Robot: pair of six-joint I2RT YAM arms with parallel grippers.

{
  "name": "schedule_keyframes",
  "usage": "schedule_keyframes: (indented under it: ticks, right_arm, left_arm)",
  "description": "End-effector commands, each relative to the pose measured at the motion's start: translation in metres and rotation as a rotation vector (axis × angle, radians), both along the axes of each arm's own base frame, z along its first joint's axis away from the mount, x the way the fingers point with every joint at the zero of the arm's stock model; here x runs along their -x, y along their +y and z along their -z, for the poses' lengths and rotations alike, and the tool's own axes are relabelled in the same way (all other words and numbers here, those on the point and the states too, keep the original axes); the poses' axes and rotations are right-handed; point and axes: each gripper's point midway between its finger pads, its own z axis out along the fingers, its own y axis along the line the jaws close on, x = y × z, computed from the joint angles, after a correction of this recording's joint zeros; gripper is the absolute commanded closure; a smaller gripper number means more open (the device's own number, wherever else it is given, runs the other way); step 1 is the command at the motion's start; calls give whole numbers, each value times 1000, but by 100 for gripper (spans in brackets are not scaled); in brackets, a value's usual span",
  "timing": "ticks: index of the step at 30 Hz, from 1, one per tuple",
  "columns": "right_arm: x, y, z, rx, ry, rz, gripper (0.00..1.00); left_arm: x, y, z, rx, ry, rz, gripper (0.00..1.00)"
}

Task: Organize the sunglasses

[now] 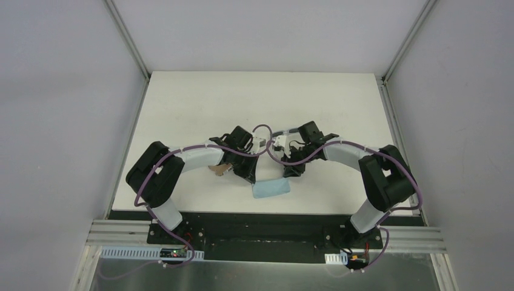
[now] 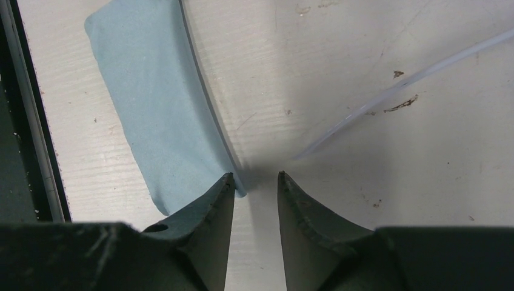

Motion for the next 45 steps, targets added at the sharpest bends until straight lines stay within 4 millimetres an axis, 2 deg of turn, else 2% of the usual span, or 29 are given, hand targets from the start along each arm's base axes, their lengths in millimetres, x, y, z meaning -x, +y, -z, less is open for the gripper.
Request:
schedule_keyframes:
  ticks: [1, 12, 19, 22, 28, 37, 42, 45]
  right_arm:
    - [-1, 0, 5, 13, -8, -10, 65]
    - [3, -2, 6, 14, -10, -27, 67]
    - [11, 2, -11, -41, 5, -88, 67]
    - [9, 3, -20, -65, 6, -98, 66]
    - [8, 3, -20, -63, 14, -99, 66]
    - [-4, 11, -36, -97, -18, -71, 66]
    - [-2, 11, -34, -99, -7, -74, 65]
    - [5, 9, -30, -93, 17, -92, 61]
  left_arm:
    - [-2, 3, 0, -12, -19, 6, 100]
    - [-1, 3, 2, -13, -9, 9, 100]
    - [-1, 3, 2, -12, -7, 11, 100]
    - [-1, 4, 3, -18, -12, 13, 100]
    - [1, 7, 6, -29, -12, 17, 100]
    - [1, 7, 6, -28, -13, 18, 100]
    - [0, 7, 5, -28, -14, 17, 100]
    - [1, 8, 5, -28, -15, 16, 100]
